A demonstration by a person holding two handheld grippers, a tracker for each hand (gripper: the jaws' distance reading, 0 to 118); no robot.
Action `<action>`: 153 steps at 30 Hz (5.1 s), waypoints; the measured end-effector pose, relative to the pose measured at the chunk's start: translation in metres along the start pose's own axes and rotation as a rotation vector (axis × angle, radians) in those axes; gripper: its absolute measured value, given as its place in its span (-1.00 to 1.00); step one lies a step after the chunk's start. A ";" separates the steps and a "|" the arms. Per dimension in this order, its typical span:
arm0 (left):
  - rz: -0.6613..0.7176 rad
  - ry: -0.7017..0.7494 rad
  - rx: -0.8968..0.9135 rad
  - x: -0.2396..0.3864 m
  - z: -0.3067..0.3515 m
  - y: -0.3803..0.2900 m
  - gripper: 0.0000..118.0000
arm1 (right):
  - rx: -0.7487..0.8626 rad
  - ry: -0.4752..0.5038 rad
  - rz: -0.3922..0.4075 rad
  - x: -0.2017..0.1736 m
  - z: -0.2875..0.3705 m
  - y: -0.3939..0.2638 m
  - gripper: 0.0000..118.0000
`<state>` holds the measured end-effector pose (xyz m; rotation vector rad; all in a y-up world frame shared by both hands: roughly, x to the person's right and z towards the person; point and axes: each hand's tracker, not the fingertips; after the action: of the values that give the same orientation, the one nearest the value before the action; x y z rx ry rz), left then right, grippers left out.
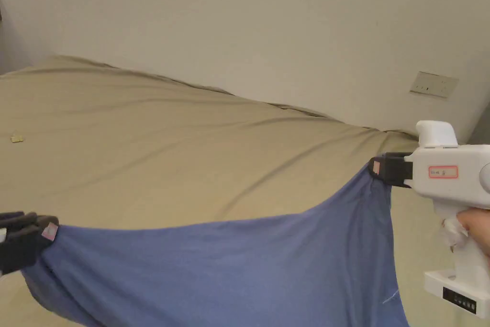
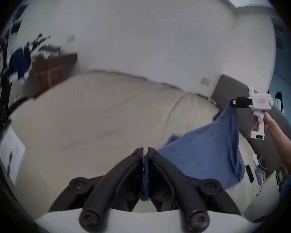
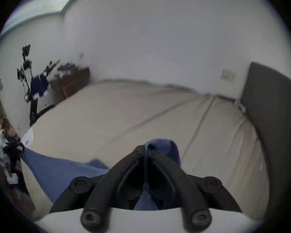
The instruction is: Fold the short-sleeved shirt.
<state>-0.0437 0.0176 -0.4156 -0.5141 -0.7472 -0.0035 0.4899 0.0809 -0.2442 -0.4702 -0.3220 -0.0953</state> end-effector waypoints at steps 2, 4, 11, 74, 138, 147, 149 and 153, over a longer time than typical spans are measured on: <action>-0.039 -0.024 0.034 0.004 -0.007 0.046 -0.95 | 0.069 -0.073 0.020 0.003 0.023 0.031 -0.93; -0.099 -0.029 0.056 0.011 -0.017 0.093 -0.96 | 0.126 -0.100 0.029 0.010 0.043 0.063 -0.93; -0.214 0.029 0.133 0.037 -0.049 0.231 -0.96 | 0.247 -0.243 0.035 0.027 0.077 0.159 -0.93; -0.100 -0.039 -0.027 -0.014 0.100 -0.195 -0.96 | 0.028 -0.221 -0.333 -0.050 0.278 -0.342 -0.93; -0.070 0.061 -0.300 0.004 0.087 -0.236 -0.87 | -0.327 -0.247 -0.203 -0.073 0.250 -0.373 -0.79; -0.056 -0.010 -0.215 0.006 0.067 -0.152 -0.87 | -0.265 -0.162 -0.190 -0.046 0.227 -0.266 -0.79; -0.079 -0.022 -0.212 0.002 0.047 -0.131 -0.87 | -0.295 -0.149 -0.183 -0.031 0.201 -0.245 -0.79; -0.070 -0.038 -0.287 -0.012 -0.007 -0.098 -0.87 | -0.390 -0.152 -0.212 0.001 0.136 -0.218 -0.79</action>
<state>-0.0659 -0.0742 -0.3843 -0.7625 -0.8065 -0.1690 0.4172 -0.0505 -0.0359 -0.8308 -0.5061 -0.3339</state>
